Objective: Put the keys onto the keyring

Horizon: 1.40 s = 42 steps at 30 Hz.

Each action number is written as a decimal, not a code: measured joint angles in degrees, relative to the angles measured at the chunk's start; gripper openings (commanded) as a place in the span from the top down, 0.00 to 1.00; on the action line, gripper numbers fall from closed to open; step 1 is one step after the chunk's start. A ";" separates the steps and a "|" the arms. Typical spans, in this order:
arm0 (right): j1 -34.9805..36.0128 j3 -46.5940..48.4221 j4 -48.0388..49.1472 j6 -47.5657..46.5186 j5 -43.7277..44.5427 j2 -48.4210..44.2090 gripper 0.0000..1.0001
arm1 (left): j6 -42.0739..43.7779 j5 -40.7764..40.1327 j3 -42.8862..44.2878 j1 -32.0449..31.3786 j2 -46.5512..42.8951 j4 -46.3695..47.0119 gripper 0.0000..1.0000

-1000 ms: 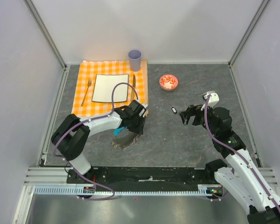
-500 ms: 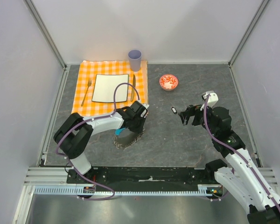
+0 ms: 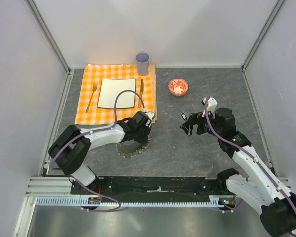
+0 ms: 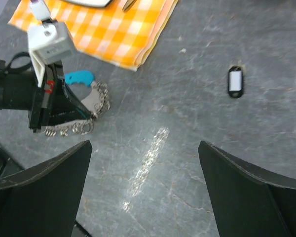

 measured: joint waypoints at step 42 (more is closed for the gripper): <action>18.08 -4.26 42.38 -3.54 -20.41 34.23 0.54 | 18.43 6.67 -25.53 -0.44 -23.61 38.95 0.98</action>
